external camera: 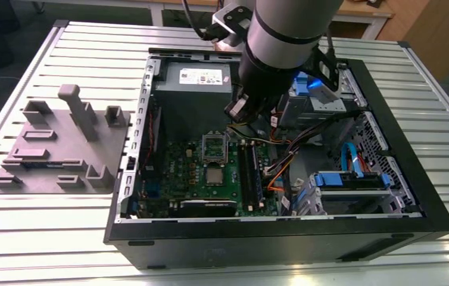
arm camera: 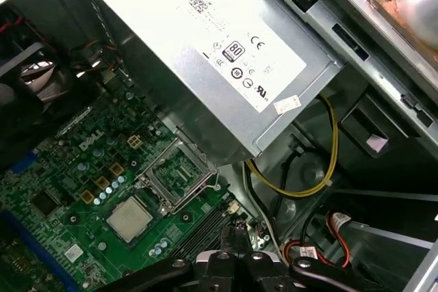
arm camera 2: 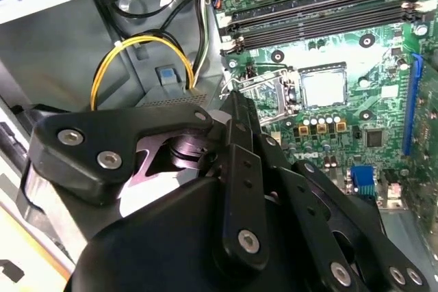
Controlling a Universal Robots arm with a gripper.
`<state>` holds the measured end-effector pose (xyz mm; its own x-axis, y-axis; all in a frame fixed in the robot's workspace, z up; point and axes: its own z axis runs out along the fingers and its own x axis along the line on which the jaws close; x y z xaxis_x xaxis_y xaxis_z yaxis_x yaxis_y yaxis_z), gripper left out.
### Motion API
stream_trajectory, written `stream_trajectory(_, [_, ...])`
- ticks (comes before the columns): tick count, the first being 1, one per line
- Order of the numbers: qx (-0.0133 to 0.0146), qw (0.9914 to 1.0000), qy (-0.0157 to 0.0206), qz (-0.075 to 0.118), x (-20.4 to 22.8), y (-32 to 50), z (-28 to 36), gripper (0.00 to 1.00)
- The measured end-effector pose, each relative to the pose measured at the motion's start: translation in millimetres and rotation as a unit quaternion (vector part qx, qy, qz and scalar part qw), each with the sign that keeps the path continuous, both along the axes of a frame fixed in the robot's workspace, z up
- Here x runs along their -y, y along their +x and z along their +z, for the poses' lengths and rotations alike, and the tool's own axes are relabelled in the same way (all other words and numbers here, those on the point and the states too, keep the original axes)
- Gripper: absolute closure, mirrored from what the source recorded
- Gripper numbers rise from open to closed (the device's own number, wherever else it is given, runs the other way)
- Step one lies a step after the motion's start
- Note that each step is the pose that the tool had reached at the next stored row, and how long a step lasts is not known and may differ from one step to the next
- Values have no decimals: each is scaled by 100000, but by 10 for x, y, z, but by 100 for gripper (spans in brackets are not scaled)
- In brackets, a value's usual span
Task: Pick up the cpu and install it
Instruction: 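Close the cpu cover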
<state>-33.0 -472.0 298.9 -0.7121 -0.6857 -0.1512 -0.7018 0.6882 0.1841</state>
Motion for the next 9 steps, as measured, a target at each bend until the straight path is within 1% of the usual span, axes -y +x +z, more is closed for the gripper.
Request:
stream_trajectory(2, [3,100000,4,38,0,1,-18,90])
stream_trajectory(3, [1,99999,3,412,0,2,-27,90])
stream_trajectory(6, [8,99953,3,3070,0,1,-66,90])
stream_trajectory(7, [6,99890,2,4699,0,2,-95,90])
stream_trajectory(9, [5,99880,22,4891,-1,20,-131,90])
